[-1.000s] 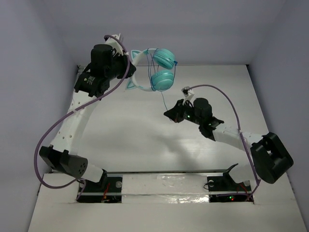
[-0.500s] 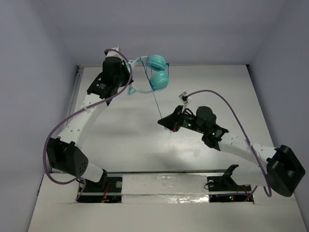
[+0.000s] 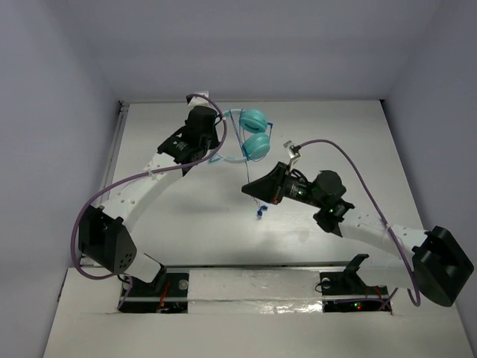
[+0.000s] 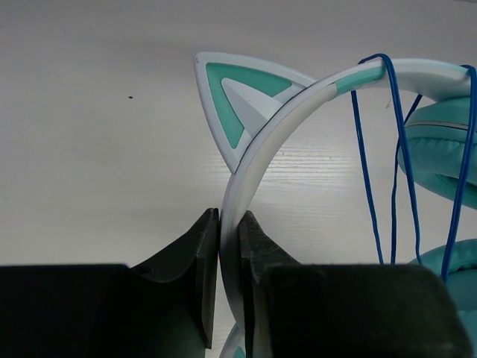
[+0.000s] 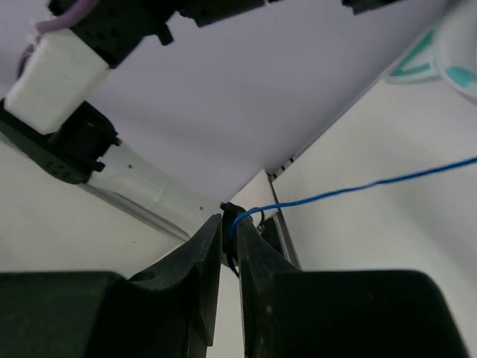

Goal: Wrap the headphones

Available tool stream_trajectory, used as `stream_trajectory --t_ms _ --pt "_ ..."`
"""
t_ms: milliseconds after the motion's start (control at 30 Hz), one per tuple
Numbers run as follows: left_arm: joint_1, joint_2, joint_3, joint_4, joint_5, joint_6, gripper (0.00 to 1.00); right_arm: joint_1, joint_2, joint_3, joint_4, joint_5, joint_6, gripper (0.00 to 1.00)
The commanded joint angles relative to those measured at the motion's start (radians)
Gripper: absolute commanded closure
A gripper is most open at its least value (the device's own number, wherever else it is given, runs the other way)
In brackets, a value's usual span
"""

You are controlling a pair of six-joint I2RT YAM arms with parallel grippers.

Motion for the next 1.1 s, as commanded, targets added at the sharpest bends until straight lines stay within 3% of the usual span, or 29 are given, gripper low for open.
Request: stream_trajectory --t_ms 0,200,267,667,900,1067 --pt "-0.011 -0.033 -0.005 0.090 -0.074 -0.018 1.00 0.007 0.017 -0.006 0.300 -0.051 0.175 0.79" --pt "-0.020 -0.051 -0.022 0.084 -0.097 -0.013 1.00 0.007 0.140 -0.015 0.642 -0.117 0.398 0.66" --pt "-0.020 -0.050 -0.024 0.080 -0.097 -0.008 1.00 0.007 0.158 -0.012 0.681 -0.134 0.435 0.63" --pt "-0.072 -0.062 -0.128 0.102 -0.094 -0.042 1.00 0.007 -0.023 0.094 0.402 -0.004 0.355 0.66" --pt "-0.101 -0.094 -0.205 0.135 -0.074 -0.067 1.00 0.007 -0.053 0.196 0.133 0.082 0.286 0.67" --pt "-0.132 -0.145 -0.292 0.149 -0.045 -0.085 1.00 -0.071 -0.064 0.267 -0.018 0.151 0.229 0.72"
